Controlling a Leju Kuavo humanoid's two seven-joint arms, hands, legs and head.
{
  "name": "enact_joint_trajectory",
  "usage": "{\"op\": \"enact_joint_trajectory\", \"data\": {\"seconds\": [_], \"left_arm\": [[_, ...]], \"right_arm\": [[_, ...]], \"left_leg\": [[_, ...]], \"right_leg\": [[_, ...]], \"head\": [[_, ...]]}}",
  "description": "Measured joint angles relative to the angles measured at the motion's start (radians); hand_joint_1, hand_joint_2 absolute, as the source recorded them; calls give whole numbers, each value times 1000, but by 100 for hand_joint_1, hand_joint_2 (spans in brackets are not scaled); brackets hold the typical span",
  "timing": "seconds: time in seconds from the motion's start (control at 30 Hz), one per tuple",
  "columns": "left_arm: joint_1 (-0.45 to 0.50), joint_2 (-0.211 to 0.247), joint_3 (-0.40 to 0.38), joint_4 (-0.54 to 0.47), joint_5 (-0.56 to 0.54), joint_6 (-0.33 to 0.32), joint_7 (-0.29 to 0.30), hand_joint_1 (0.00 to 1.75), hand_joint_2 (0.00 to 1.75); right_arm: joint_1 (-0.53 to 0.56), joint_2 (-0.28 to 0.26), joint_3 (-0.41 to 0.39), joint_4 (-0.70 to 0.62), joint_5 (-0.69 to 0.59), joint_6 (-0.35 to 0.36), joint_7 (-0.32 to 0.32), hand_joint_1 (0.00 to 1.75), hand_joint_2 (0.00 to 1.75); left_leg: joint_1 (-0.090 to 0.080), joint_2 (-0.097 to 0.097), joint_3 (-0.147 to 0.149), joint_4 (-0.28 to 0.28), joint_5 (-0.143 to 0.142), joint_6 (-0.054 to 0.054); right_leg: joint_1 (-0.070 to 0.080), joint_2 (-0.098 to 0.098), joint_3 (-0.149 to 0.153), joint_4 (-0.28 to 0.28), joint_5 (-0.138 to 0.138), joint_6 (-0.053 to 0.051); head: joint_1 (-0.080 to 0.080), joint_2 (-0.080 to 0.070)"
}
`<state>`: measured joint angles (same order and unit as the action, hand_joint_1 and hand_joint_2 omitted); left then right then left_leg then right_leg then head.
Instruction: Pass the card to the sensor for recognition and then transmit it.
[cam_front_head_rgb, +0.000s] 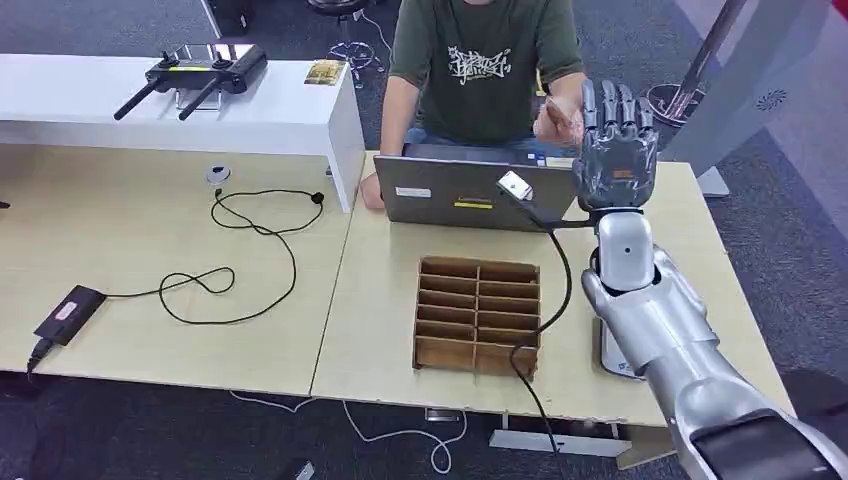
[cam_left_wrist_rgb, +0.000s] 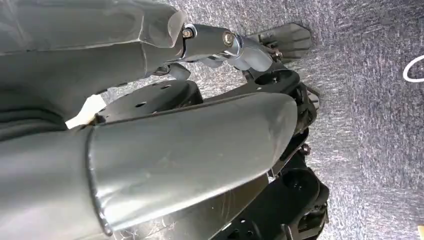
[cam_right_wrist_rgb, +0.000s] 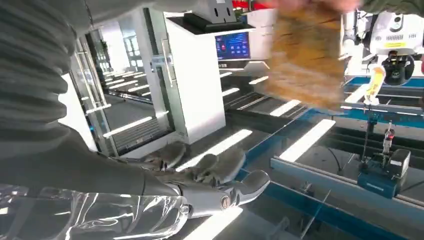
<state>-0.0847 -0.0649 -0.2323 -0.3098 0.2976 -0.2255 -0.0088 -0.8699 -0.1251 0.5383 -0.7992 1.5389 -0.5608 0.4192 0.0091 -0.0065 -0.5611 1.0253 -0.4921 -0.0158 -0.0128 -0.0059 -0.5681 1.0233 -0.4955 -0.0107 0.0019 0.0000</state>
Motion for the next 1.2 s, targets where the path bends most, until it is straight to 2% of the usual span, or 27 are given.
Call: {"op": "enact_joint_trajectory", "data": {"seconds": [0.47, 0.77, 0.9, 1.03, 1.2], "left_arm": [[0, 1, -3, 0, 5, 0, 0, 0, 0], [-2, 1, -32, 0, 39, 0, -2, 0, 0], [-3, 4, -48, 0, 59, 0, -2, 0, 0], [1, 7, -57, 0, 81, 0, -10, 0, 0], [8, 14, -72, 0, 106, 0, -14, 0, 0]], "right_arm": [[0, 0, 0, 0, 0, 0, 1, 0, 175], [0, 0, 0, 0, 0, -9, 10, 0, 175], [16, -8, -2, -18, 0, -58, 20, 0, 175], [73, -35, -46, -110, 0, -72, -15, 0, 175], [160, -57, -155, -248, 0, -84, -70, 0, 175]], "left_leg": [[0, 0, 0, 0, 0, 0], [0, 0, 0, 0, 0, 0], [0, 0, 0, 0, 0, 0], [0, 0, 0, 0, 0, 0], [0, 0, 0, 0, 0, 0]], "right_leg": [[0, 0, 0, 0, 0, 0], [0, 0, 0, 0, 0, 0], [0, 0, 0, 0, 0, 0], [0, 0, 0, 0, 0, 0], [0, 0, 0, -1, 0, 0]], "head": [[0, 0], [0, 0], [0, 0], [0, 0], [0, 0]]}}
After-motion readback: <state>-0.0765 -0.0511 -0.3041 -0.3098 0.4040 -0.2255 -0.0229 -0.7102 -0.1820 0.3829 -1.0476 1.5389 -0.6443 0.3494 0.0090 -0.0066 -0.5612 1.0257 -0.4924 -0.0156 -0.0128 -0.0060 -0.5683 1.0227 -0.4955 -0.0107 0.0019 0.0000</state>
